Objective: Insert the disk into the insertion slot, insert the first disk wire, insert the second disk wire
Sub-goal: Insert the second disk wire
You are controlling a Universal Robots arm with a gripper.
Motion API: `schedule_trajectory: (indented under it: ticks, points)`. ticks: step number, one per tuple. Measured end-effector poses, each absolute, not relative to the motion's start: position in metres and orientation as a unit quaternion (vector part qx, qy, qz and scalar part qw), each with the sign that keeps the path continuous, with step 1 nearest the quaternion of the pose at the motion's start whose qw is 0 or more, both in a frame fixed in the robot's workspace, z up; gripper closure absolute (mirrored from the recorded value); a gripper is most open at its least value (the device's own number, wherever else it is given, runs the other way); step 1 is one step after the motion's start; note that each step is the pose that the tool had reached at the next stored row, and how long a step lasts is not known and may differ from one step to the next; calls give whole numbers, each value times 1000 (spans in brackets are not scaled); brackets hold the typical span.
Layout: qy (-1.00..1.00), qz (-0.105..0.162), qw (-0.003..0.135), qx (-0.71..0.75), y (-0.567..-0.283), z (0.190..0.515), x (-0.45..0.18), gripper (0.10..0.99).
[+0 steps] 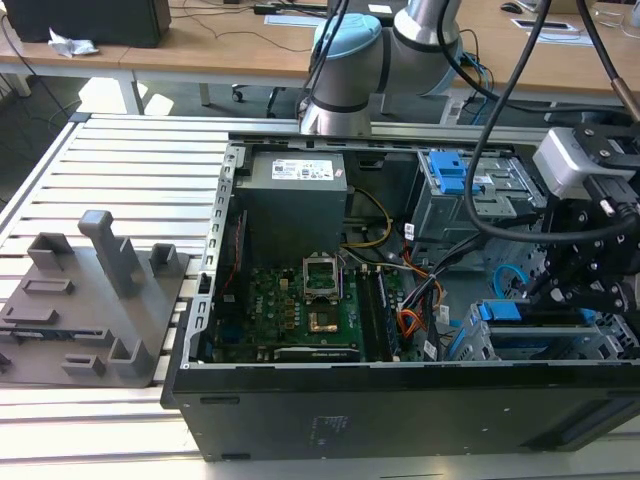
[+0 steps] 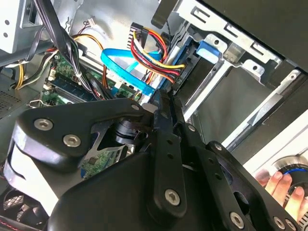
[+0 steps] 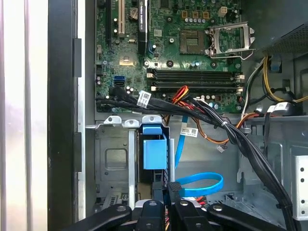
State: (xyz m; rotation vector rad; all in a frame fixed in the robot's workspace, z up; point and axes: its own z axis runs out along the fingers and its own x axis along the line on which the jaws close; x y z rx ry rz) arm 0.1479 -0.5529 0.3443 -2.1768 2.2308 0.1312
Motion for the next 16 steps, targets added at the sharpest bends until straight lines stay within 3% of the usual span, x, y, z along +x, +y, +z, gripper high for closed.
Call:
schedule_trajectory:
  ticks: [16]
  points:
    - [715,49,17,-698,-557,348,152,925]
